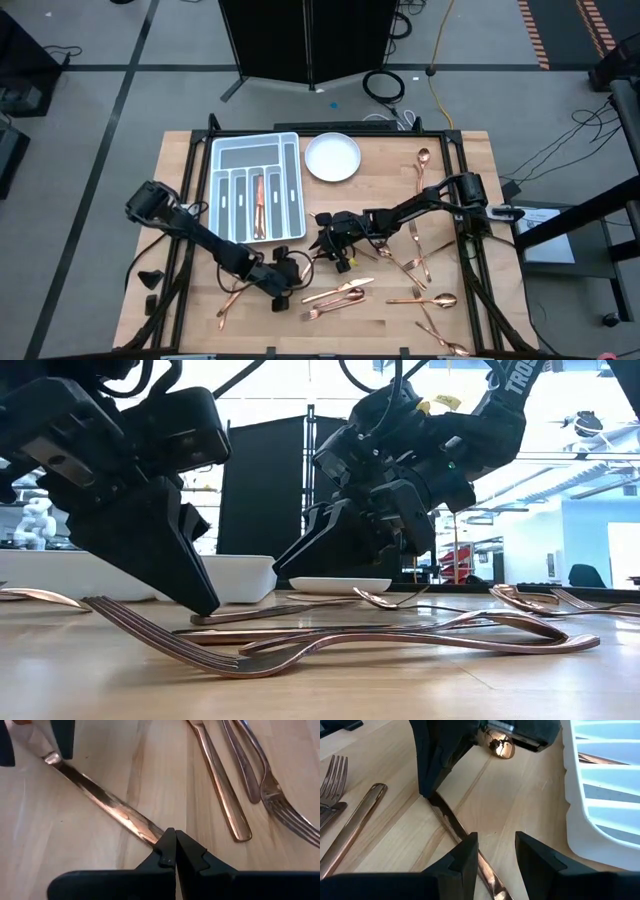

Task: Sort silverware
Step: Put the knife on the utensil tray

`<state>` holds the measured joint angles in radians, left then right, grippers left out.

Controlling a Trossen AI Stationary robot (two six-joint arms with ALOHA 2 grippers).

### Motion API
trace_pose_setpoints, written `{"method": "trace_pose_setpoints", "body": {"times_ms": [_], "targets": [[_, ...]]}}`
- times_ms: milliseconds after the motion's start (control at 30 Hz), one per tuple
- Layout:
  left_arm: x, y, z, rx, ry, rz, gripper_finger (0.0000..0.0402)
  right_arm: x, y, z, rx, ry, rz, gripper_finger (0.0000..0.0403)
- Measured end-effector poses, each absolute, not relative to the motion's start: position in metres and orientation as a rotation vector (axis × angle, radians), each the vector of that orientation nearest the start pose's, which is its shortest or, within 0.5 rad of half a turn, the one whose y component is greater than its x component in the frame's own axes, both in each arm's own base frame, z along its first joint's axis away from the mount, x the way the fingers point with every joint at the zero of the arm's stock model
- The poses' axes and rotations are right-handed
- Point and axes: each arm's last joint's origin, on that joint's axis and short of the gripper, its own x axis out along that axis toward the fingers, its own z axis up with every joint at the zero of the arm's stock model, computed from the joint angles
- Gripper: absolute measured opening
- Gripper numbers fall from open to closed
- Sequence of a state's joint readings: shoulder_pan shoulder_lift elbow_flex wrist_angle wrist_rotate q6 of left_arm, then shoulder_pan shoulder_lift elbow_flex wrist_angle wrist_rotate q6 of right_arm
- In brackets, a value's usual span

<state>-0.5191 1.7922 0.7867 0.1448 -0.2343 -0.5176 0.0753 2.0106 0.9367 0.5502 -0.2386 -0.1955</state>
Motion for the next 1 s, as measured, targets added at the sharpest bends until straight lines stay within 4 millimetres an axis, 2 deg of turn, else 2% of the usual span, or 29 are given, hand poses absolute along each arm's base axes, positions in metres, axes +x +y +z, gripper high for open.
{"method": "trace_pose_setpoints", "body": {"times_ms": [433, 1000], "targets": [[0.281, -0.158, 0.110, -0.192, 0.884, -0.076, 0.0000, 0.384, 0.037, 0.110, -0.151, 0.466, 0.361, 0.0123], [0.269, -0.169, 0.107, -0.206, 0.938, -0.090, 0.0000, 0.385, 0.049, 0.114, -0.181, 0.417, 0.443, 0.0123]]}}
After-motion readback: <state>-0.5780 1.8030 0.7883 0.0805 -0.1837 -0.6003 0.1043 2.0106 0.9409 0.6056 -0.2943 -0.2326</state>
